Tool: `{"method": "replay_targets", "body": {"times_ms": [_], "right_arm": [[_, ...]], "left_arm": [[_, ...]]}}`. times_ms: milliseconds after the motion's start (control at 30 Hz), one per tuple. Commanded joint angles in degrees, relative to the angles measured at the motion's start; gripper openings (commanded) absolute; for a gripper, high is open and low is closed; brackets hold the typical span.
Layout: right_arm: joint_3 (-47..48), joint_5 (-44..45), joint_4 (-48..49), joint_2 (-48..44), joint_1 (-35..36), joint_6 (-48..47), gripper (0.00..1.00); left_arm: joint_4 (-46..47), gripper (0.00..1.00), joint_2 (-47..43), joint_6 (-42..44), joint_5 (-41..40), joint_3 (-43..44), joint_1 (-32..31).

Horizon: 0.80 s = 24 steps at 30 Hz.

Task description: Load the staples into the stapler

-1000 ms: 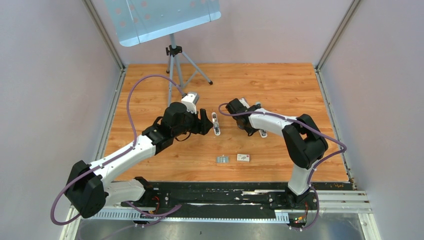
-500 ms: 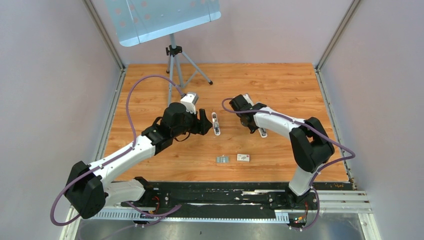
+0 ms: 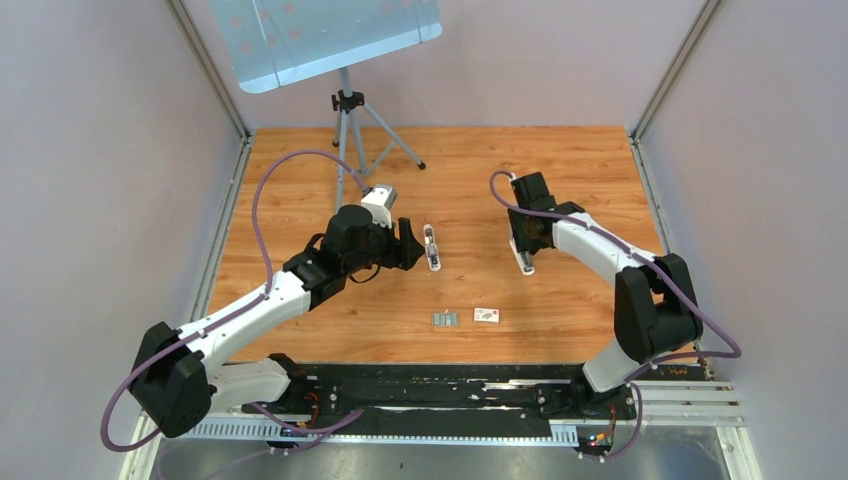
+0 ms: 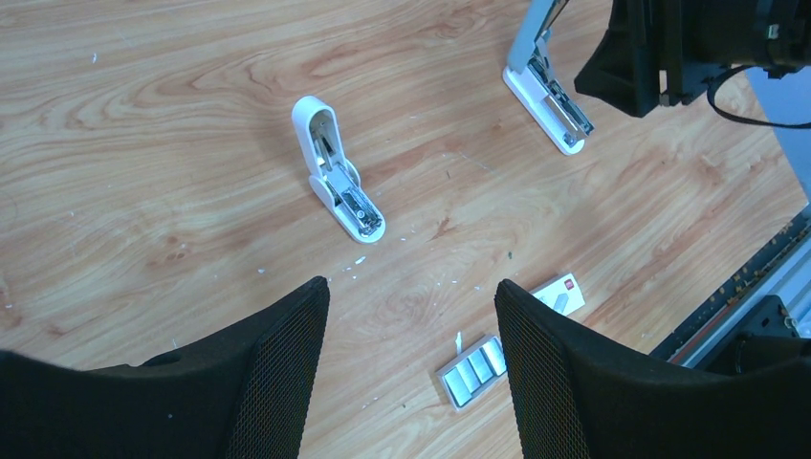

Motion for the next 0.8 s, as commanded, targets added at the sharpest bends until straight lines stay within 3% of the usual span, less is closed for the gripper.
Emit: {"method": "replay_targets", "body": {"times_ms": [0, 100, 233, 400, 767], "right_arm": [[-0.6, -11.4, 4.7, 0.4, -2.4, -2.6, 0.48], [0.2, -14.3, 6.1, 1.1, -3.4, -3.4, 0.5], [2.5, -16.9, 6.6, 2.4, -4.1, -3.2, 0.59], [2.8, -16.0, 6.5, 5.3, -4.2, -2.3, 0.6], [2.5, -12.2, 6.4, 8.4, -4.2, -3.0, 0.46]], "left_arm": [[0.5, 0.67, 0.7, 0.1, 0.6, -0.1, 0.6], [0.7, 0.67, 1.4, -0.3, 1.2, -0.2, 0.6], [0.9, 0.67, 1.9, -0.6, 1.4, -0.2, 0.5], [0.5, 0.66, 2.0, -0.6, 1.5, 0.1, 0.6], [-0.3, 0.66, 2.5, 0.0, 1.1, 0.5, 0.6]]}}
